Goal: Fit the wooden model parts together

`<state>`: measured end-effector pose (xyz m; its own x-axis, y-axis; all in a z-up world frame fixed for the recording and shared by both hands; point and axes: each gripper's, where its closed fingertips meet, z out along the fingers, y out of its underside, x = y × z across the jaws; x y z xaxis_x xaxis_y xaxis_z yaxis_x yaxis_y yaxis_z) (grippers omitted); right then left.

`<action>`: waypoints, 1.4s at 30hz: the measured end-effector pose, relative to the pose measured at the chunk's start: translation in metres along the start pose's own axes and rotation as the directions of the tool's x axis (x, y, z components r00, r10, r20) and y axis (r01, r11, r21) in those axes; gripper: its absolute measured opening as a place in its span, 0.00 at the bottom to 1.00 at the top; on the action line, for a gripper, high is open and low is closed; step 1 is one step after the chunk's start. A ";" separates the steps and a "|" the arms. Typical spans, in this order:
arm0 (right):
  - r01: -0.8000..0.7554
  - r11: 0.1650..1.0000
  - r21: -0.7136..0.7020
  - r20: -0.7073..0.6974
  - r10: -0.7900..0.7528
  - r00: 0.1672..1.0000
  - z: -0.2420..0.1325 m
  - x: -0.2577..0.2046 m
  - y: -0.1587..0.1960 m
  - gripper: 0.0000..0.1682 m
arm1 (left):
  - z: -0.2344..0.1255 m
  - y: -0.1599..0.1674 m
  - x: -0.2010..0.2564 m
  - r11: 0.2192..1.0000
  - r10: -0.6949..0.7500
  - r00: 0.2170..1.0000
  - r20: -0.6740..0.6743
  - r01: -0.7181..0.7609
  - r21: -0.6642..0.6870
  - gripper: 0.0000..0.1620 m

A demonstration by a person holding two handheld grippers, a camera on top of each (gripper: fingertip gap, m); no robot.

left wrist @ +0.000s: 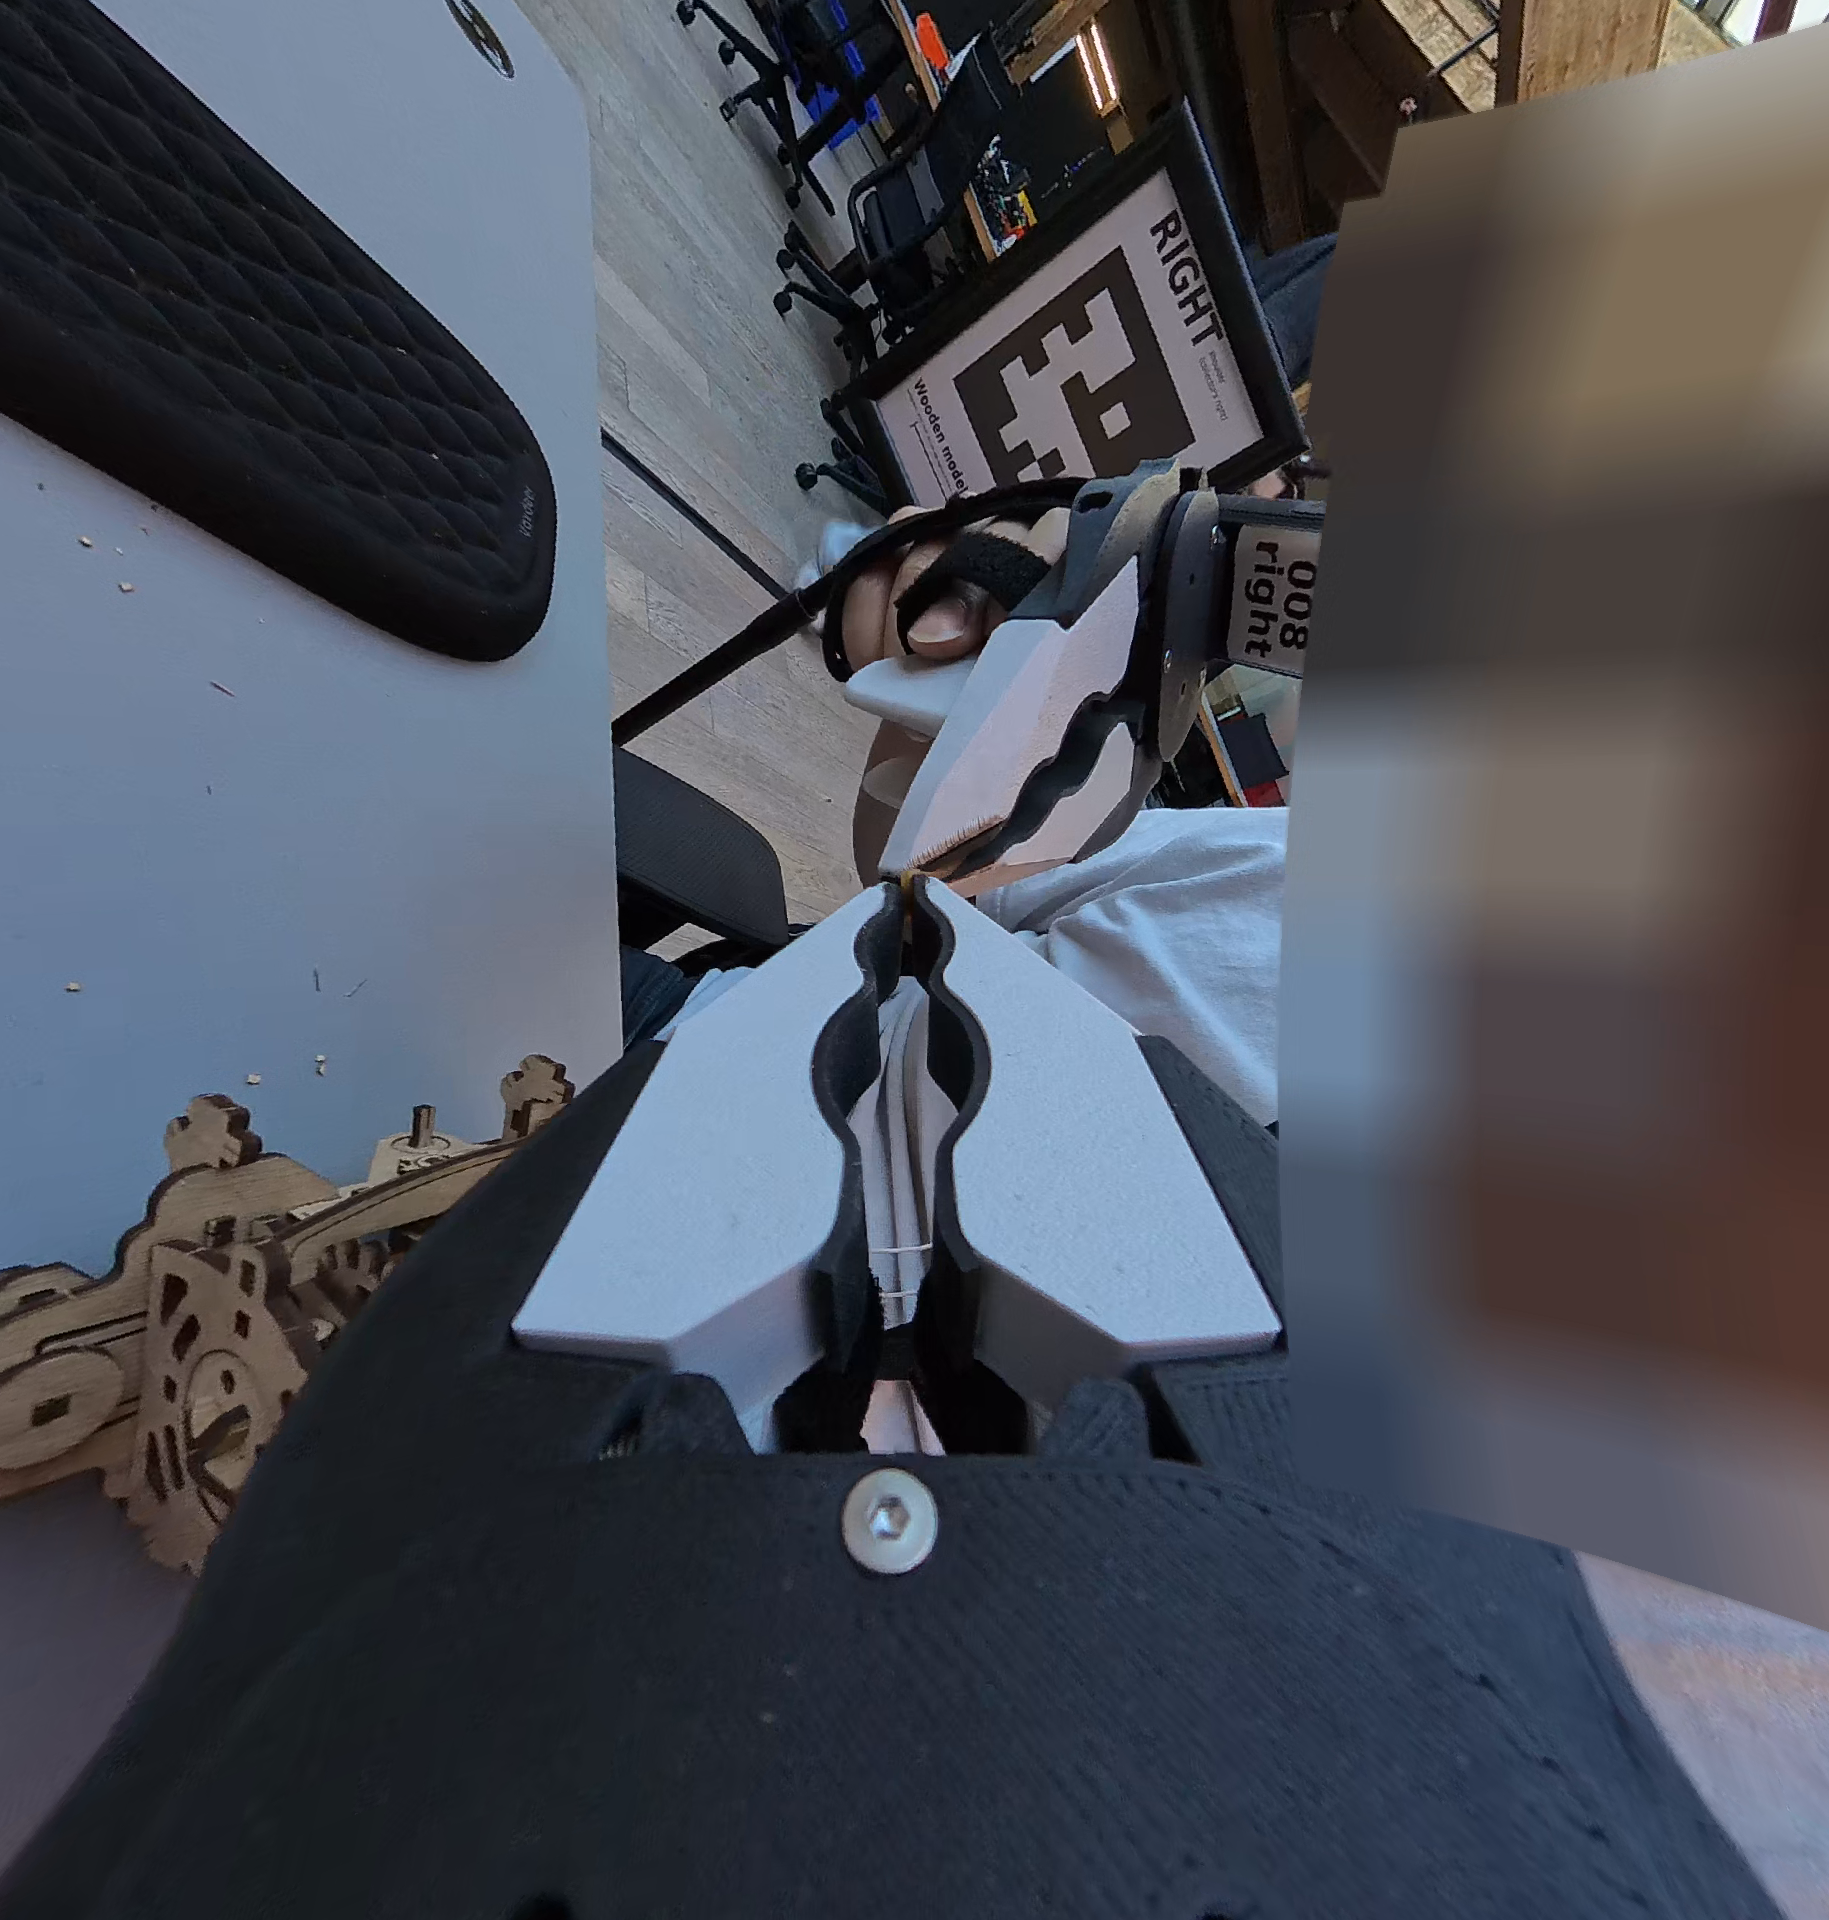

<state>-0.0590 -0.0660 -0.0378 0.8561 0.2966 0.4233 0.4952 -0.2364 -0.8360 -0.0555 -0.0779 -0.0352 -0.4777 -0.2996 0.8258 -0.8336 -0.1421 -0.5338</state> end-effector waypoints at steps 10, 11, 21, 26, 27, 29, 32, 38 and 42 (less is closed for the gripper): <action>-0.019 0.999 -0.049 -0.006 0.019 1.000 0.004 0.003 0.007 0.08 | 0.000 0.001 -0.004 1.000 0.005 1.000 0.024 -0.005 -0.012 0.00; -0.004 0.999 -0.053 -0.017 0.003 1.000 0.005 0.003 0.007 0.09 | 0.000 0.001 -0.004 1.000 0.002 1.000 0.024 -0.002 -0.013 0.00; 0.138 0.984 -0.115 -0.074 -0.147 0.986 0.007 0.004 0.009 0.14 | 0.002 0.003 -0.006 0.999 -0.013 0.999 0.029 0.013 -0.032 0.00; 0.144 0.984 -0.109 -0.055 -0.151 0.987 0.007 0.001 0.010 0.08 | 0.004 0.006 -0.005 0.999 -0.009 1.000 0.027 0.010 -0.043 0.00; 0.142 0.984 -0.103 -0.047 -0.147 0.988 0.006 -0.001 0.009 0.06 | 0.004 0.006 -0.005 0.999 -0.009 1.000 0.025 0.010 -0.042 0.00; 0.135 0.986 -0.099 -0.038 -0.139 0.990 0.006 -0.002 0.009 0.04 | 0.003 0.006 -0.004 0.999 -0.008 1.000 0.024 0.009 -0.040 0.00; 0.131 0.986 -0.099 -0.031 -0.134 0.990 0.005 -0.004 0.009 0.03 | 0.003 0.006 -0.004 0.999 -0.007 1.000 0.023 0.008 -0.041 0.00; 0.092 0.991 -0.098 -0.012 -0.094 0.996 0.005 -0.004 0.010 0.00 | 0.003 0.008 -0.005 0.999 -0.004 1.000 0.024 0.005 -0.047 0.00; 0.052 0.995 -0.084 0.021 -0.050 0.999 0.004 -0.007 0.009 0.04 | 0.003 0.008 -0.006 0.999 0.008 0.999 0.037 -0.006 -0.051 0.00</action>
<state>-0.0609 -0.0666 -0.0500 0.8269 0.3275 0.4571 0.5494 -0.2974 -0.7808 -0.0588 -0.0801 -0.0453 -0.4737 -0.3354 0.8143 -0.8438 -0.0919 -0.5287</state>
